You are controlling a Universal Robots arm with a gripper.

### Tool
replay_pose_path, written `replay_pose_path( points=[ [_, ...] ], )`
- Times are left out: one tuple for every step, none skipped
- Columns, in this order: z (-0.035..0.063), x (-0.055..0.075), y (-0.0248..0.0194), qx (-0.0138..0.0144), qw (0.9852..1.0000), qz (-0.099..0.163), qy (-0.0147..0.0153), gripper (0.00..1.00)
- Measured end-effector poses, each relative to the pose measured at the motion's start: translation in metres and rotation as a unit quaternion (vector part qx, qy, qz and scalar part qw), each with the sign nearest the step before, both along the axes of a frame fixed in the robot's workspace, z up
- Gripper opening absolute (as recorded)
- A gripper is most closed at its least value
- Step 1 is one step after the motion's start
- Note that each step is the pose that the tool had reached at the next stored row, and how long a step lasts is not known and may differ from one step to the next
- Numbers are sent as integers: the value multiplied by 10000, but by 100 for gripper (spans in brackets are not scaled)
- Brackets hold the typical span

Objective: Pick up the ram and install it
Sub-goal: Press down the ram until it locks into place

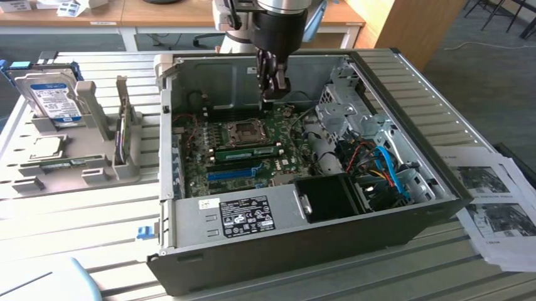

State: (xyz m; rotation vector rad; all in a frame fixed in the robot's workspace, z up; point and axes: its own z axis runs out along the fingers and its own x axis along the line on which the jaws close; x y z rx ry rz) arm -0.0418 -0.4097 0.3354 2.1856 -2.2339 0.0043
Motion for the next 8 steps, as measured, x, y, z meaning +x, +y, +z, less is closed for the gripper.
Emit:
replay_pose_path(
  points=[
    [0, 17, 0, 0, 10000, 0, 0, 9],
    [0, 35, 0, 1, 10000, 0, 1, 9],
    [0, 53, 0, 0, 10000, -1, 2, 9],
    [0, 71, 0, 0, 10000, -1, 3, 9],
    [0, 90, 0, 0, 10000, -1, 4, 9],
    [0, 111, 0, 0, 10000, -1, 5, 9],
    [0, 132, 0, 0, 10000, -1, 6, 9],
    [0, 152, 0, -1, 10000, 0, 7, 9]
  ],
)
